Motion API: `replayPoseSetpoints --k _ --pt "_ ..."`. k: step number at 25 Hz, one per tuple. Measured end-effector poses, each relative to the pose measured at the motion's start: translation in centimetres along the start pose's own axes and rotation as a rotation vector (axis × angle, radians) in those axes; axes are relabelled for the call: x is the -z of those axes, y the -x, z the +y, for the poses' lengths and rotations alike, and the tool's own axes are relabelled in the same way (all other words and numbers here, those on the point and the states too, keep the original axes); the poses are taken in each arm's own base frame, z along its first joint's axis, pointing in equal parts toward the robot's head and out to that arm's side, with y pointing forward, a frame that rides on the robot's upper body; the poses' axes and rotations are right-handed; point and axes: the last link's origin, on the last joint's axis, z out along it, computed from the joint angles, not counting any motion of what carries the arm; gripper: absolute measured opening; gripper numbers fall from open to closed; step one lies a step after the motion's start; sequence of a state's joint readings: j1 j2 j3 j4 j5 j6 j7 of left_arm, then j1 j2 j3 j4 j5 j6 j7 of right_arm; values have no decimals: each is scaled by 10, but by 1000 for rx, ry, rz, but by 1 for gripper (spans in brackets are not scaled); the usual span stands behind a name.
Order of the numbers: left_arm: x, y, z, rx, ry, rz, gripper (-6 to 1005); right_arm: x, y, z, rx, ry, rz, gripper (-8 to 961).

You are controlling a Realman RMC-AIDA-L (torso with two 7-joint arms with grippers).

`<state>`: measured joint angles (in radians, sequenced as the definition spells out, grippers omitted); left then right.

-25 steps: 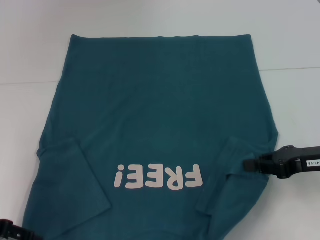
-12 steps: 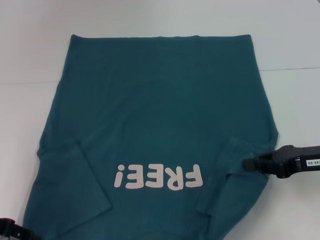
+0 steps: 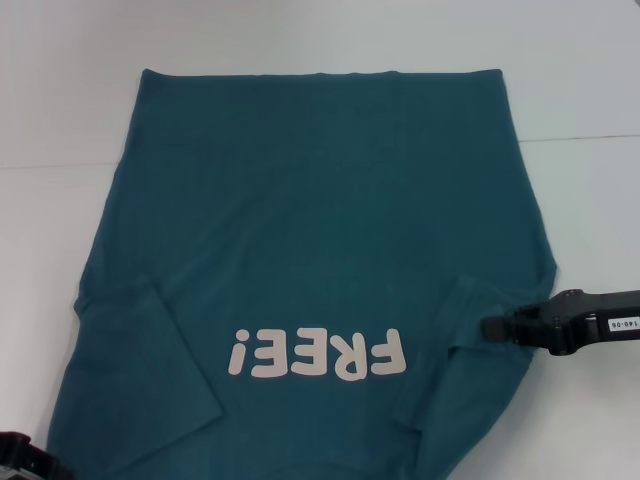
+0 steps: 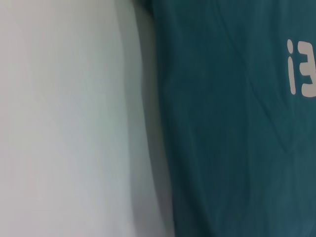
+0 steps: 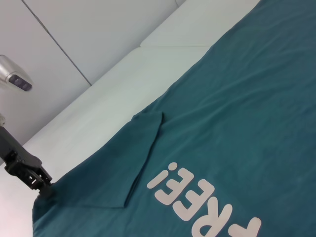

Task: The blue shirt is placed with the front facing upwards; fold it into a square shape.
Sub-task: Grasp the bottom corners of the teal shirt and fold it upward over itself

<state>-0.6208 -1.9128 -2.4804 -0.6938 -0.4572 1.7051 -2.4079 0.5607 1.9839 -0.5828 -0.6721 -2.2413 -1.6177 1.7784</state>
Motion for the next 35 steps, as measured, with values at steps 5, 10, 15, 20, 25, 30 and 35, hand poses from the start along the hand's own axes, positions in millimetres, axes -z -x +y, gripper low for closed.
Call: replayPoseSetpoints --k 5,10,15,20,25,30,35 --pt "1 -2 -1 6 -8 12 282 0 1 -1 3 -5 -2 34" --pt "1 -4 -1 3 -21 13 106 0 2 -1 5 -7 -2 35" --pt "1 -5 -1 -10 -28 13 60 0 2 -1 5 -9 -3 35" --pt "1 -7 0 -20 -30 16 46 0 2 -2 1 -11 -8 35" --pt "3 -10 1 -27 -23 36 36 2 3 -3 -1 -16 -20 35" --pt "10 -15 2 -24 -12 86 32 8 6 -6 -7 -35 -54 34" --pt "15 -21 6 -34 29 138 33 17 12 -11 -14 -68 -117 34"
